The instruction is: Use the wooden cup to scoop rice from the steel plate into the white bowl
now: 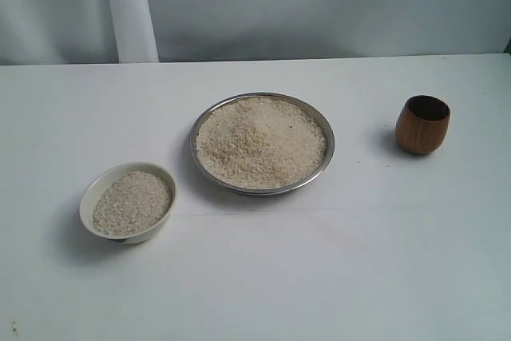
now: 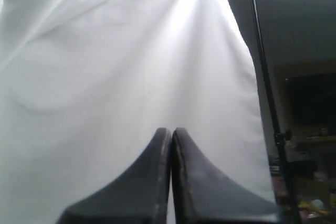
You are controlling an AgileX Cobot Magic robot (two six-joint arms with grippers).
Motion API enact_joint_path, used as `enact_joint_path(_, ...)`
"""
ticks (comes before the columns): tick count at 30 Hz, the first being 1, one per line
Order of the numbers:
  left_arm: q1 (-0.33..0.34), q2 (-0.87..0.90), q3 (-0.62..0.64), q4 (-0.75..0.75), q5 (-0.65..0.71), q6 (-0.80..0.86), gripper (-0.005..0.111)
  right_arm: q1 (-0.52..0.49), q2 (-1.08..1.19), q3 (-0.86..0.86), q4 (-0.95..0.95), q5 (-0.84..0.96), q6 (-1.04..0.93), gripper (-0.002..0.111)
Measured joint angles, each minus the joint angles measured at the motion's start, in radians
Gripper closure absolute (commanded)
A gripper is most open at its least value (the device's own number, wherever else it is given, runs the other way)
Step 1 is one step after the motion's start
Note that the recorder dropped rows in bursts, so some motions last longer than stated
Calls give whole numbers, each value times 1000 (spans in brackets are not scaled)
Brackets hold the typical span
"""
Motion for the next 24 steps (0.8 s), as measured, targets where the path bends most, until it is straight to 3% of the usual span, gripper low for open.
enact_joint_path(5,0,0,0,0,0,0,107,0,0,0,0,-41,134,108)
enact_joint_path(11,0,0,0,0,0,0,107,0,0,0,0,-13,159,108)
enact_joint_path(17,0,0,0,0,0,0,107,0,16,-76,-2,211,168,108)
enact_joint_path(24,0,0,0,0,0,0,107,0,239,-218,-2,277,199,108)
